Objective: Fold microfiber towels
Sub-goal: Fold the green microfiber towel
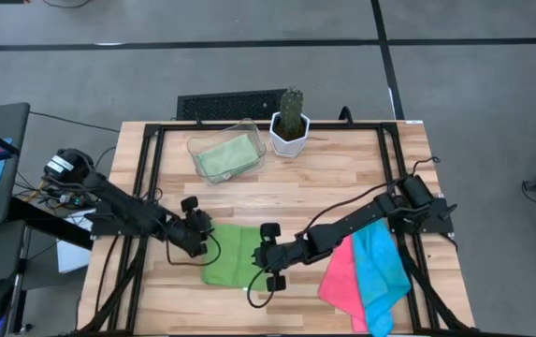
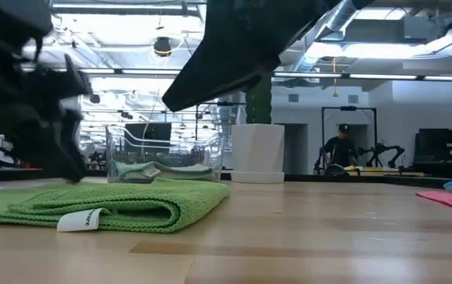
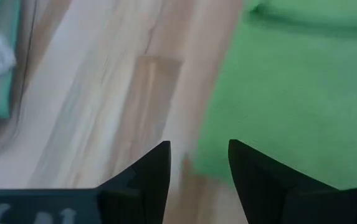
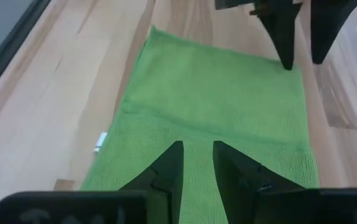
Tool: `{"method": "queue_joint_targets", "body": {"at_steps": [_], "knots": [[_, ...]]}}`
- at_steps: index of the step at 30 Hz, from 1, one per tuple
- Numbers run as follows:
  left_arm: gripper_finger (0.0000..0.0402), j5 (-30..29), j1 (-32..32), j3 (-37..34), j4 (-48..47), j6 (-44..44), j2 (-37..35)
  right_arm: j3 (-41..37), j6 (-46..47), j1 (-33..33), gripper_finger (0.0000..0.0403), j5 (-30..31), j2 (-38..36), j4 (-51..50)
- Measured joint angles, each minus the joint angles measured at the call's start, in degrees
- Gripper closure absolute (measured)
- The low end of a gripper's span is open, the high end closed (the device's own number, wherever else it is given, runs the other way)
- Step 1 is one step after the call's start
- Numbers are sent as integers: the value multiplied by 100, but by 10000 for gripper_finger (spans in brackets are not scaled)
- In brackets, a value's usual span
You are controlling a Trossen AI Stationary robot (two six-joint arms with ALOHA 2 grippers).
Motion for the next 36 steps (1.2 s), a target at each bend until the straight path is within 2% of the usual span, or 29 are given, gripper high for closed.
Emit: {"method": "queue_joint_targets", "body": {"at_steps": [4,7,11,14,16,19,27,32,36], "knots": [[249,352,198,-446,772,-138,-11,0,27,45,291,0,0,-13],[265,547,245,-525,1006,-54,-18,0,30,69,291,2,0,-15],[319,889,255,-421,1036,16,-4,0,182,58,292,90,0,-43],[375,1088,255,-285,974,19,4,-115,296,21,296,452,0,-61],[393,1089,255,-182,981,-13,7,-272,381,-34,303,592,0,-8],[391,1033,255,-7,988,-24,7,-442,478,-141,316,601,0,361],[399,775,266,352,888,61,7,-994,147,-532,357,587,75,2116],[399,721,266,549,866,71,7,-1282,132,-810,388,414,109,2514],[399,717,323,646,865,120,4,-1413,129,-894,393,299,98,2650]]}}
